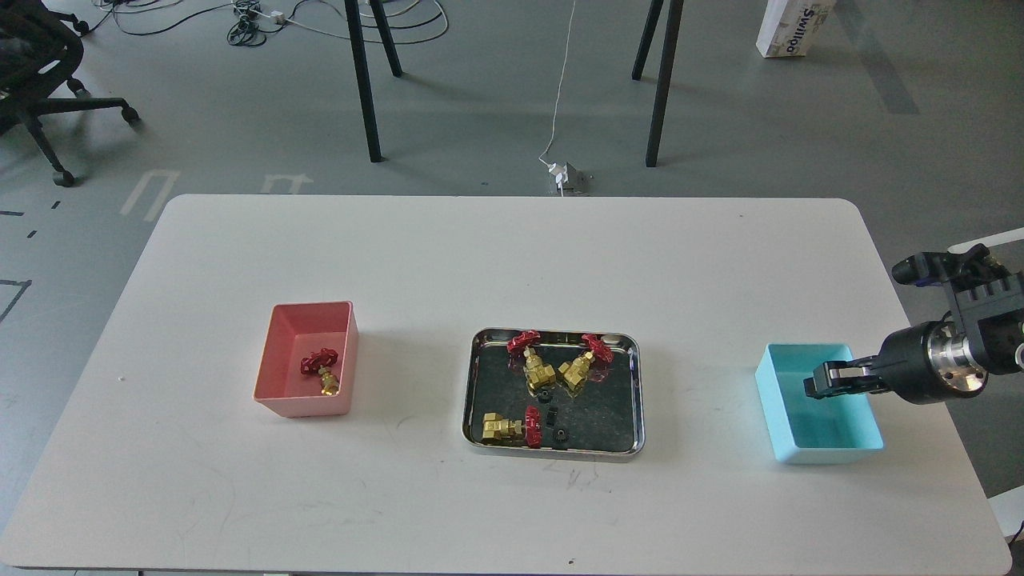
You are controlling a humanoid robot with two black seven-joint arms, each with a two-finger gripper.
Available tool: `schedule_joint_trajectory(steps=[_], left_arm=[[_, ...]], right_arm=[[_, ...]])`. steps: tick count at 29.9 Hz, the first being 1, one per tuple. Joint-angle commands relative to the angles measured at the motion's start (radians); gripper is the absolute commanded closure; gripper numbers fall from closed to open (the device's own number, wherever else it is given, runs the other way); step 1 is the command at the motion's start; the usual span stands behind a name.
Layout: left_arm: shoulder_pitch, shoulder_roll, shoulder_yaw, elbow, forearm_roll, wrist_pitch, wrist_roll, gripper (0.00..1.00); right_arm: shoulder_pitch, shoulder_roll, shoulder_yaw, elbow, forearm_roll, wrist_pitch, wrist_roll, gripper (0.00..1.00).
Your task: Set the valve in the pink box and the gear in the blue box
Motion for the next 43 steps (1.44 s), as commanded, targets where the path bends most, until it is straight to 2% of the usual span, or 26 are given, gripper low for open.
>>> schedule_joint_trajectory(steps=[1,6,12,16,19,23,26,28,30,33,36,38,43], left_arm=[[-0.001,0.0,0.0,0.0,0.001,0.0,0.002,0.02],[0.001,-0.002,0.005,0.0,0.001,0.0,0.002,0.02],[0.004,0.0,0.015,0.0,0.004,0.0,0.006,0.02],[0.008,-0.008,0.017,-0.002,0.006,0.0,0.012,0.02],[0.011,-0.015,0.018,0.0,0.015,0.004,0.02,0.02],[-0.001,-0.055,0.046,0.0,0.059,0.035,0.023,0.02],[-0.018,-0.083,0.051,0.0,0.084,0.04,0.067,0.02],[-0.024,-0.109,0.061,0.0,0.087,0.038,0.109,0.02],[-0.03,-0.141,0.072,0.0,0.087,0.038,0.132,0.02],[-0.036,-0.187,0.103,0.0,0.087,0.038,0.144,0.02],[-0.038,-0.232,0.12,0.0,0.089,0.041,0.144,0.02],[-0.036,-0.252,0.12,0.0,0.089,0.049,0.144,0.02],[-0.033,-0.238,0.12,0.0,0.086,0.046,0.141,0.02]], right_arm=[[-0.029,0.018,0.016,-0.016,-0.001,-0.005,-0.003,0.71],[-0.03,0.021,0.034,-0.021,0.009,-0.01,-0.003,0.34],[-0.04,0.01,0.149,-0.019,0.052,-0.011,-0.012,0.17],[-0.04,-0.001,0.344,-0.025,0.181,-0.018,-0.012,0.13],[-0.043,0.024,0.551,-0.105,0.34,-0.066,-0.014,0.11],[-0.04,0.179,0.767,-0.254,0.452,-0.247,-0.015,0.06],[-0.026,0.294,0.889,-0.39,0.497,-0.336,-0.038,0.06],[-0.007,0.367,0.935,-0.465,0.52,-0.384,-0.081,0.06],[0.009,0.427,0.956,-0.547,0.542,-0.46,-0.119,0.07],[0.014,0.504,0.969,-0.662,0.58,-0.615,-0.149,0.07],[0.025,0.599,0.993,-0.769,0.612,-0.726,-0.166,0.06],[0.04,0.643,0.993,-0.805,0.614,-0.757,-0.167,0.02],[0.046,0.639,0.984,-0.792,0.6,-0.749,-0.155,0.01]])
